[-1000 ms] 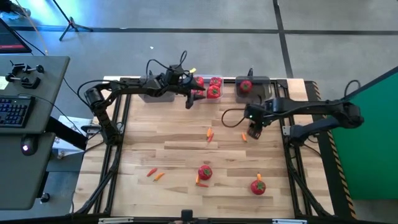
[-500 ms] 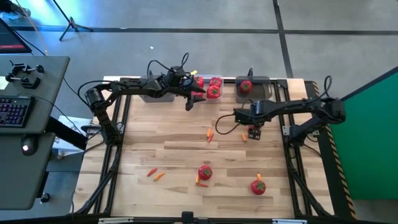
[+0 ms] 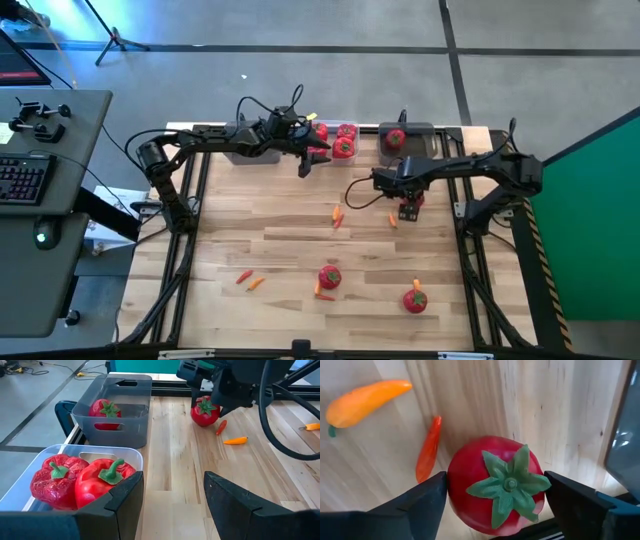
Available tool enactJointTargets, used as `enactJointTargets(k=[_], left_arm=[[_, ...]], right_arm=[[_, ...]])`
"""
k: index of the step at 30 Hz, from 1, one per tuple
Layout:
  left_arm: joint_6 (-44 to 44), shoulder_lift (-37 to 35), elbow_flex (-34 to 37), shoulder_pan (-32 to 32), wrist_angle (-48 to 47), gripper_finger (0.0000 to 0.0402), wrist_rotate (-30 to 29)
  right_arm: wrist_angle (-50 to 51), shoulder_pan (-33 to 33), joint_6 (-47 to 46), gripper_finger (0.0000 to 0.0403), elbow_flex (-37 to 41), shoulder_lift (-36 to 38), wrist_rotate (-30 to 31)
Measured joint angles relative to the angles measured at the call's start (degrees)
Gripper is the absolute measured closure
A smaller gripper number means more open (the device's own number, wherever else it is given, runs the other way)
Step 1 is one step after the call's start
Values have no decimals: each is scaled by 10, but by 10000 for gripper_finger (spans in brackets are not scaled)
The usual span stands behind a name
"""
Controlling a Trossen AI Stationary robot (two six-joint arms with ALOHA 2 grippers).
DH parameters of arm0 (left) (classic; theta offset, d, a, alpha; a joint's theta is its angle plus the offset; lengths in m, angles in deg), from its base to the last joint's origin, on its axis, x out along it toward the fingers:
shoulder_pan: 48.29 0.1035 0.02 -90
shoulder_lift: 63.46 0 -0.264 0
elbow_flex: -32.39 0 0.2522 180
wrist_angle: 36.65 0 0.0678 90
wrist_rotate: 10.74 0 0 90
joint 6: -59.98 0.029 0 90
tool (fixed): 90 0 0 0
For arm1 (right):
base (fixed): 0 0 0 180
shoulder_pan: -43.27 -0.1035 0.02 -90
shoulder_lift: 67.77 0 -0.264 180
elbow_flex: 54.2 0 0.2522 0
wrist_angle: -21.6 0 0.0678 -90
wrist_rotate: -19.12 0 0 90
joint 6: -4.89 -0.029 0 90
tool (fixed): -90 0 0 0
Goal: Sort produce into baskets
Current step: Put the red tomato into the right black bin
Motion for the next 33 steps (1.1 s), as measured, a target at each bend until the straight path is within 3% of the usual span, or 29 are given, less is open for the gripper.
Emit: enactJointTargets(k=[7,13,20,26,33], left_arm=[[-10,0,0,0,-32,209,1],[-9,0,0,0,-39,209,1],[-6,0,0,5,-10,209,2],[-6,0,0,5,-8,209,0],[-6,0,0,5,-5,209,-1]], right_arm=[[-14,4,-20,158,-4,19,-31],[-57,33,-55,167,-44,77,-39],[-80,176,-121,167,-117,103,24],[-130,305,-123,168,-118,72,19],[-167,372,-136,168,-116,23,27]])
